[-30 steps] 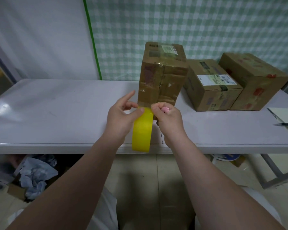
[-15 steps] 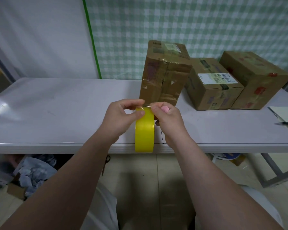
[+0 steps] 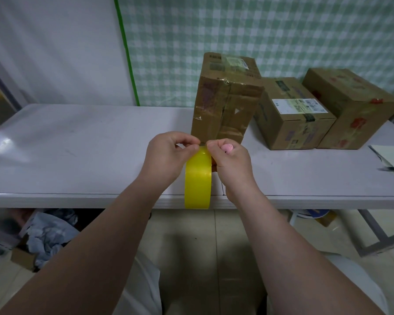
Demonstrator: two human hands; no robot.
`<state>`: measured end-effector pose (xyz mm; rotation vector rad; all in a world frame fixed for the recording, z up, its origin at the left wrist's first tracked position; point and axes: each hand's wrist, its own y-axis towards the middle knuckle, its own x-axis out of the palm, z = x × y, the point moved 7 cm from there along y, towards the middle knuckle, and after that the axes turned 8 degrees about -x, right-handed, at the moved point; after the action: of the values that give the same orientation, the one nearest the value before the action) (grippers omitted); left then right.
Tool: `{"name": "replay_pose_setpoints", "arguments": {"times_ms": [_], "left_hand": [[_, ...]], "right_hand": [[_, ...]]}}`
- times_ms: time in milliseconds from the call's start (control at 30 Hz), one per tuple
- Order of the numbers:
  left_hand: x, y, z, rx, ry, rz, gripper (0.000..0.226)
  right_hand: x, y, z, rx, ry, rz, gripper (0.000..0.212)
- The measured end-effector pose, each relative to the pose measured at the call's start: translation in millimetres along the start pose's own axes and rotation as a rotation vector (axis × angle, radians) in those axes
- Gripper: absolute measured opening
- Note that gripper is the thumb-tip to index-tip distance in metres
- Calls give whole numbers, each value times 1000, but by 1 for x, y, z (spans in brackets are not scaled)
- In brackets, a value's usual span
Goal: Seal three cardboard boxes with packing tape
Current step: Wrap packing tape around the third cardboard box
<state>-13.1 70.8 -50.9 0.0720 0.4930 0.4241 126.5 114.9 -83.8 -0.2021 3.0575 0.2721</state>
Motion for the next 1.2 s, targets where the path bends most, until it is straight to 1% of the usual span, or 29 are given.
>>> {"name": "replay_pose_setpoints", "arguments": {"times_ms": [100,233,367,467,500,567,600,633,700,800,900,1000,1200], "left_hand": [[1,-3,1,16,22,32,11],[1,-5,-3,5,-42,22,12],[0,-9,-5,-8,-107,13,15],[1,-11,-6,-20,-162,5,17],[0,-12,-8,-26,-193,-3,18],[0,-14,-11,-33,-263,-28,21],[0,-15,-13,-32,-286,-36,22],[0,-15,-13,-28,-295,-37,23],[-1,-17,-13,-19,-297,-15,23],[-2,-18,-12,-2,-297,15,26],[-2,-17,-10,23,-285,-4,25],[-4,-16,-7,50,-249,-18,24],[-6,-17,-5,61,-155,19,22]], "right_hand": [[-3,-4,-2,-7,-17,45,19],[-7,-7,-4,-27,-48,80,17],[-10,-12,-9,-106,-112,93,16],[-12,-15,-16,-168,-173,105,10],[-13,-15,-17,-170,-177,100,17],[-15,-14,-17,-168,-128,68,47],[-14,-13,-18,-183,-101,35,54],[-12,-13,-20,-204,-84,-7,54],[-9,-13,-22,-242,-85,-75,48],[-7,-12,-27,-280,-104,-119,37],[-5,-13,-32,-340,-147,-135,30],[-4,-13,-35,-358,-217,-146,27],[-4,-10,-35,-379,-318,-159,14]]}}
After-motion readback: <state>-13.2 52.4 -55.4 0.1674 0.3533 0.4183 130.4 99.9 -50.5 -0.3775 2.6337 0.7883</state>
